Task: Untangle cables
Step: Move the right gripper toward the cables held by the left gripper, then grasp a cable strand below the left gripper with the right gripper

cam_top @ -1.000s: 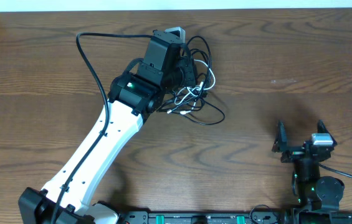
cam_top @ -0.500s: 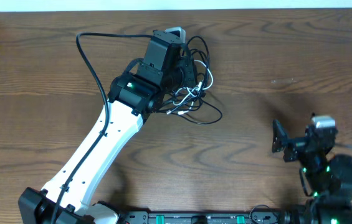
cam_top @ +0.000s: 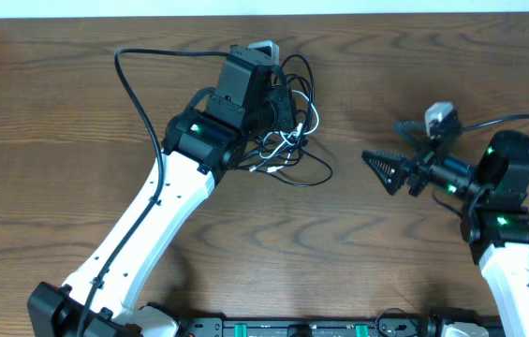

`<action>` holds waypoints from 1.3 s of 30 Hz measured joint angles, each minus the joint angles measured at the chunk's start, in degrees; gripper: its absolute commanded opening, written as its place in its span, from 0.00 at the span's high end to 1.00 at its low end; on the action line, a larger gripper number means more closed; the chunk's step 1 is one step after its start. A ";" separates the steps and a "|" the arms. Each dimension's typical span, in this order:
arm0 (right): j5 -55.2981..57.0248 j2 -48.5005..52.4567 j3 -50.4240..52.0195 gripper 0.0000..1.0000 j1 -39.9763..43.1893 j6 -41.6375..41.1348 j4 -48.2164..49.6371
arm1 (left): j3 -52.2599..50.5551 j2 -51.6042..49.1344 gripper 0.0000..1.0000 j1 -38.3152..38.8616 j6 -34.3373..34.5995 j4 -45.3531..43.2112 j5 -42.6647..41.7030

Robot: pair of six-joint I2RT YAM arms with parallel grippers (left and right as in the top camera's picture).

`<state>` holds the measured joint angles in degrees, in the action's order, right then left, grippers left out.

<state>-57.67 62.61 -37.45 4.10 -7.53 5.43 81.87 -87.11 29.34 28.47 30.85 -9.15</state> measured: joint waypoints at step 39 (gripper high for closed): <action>12.41 18.56 -0.44 0.49 -20.65 -11.28 18.75 | 0.00 0.00 0.92 0.00 39.10 -1.33 4.79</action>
<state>-45.25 81.17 -37.89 -16.56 -18.81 24.18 81.87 -87.11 29.34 67.57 29.52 -4.36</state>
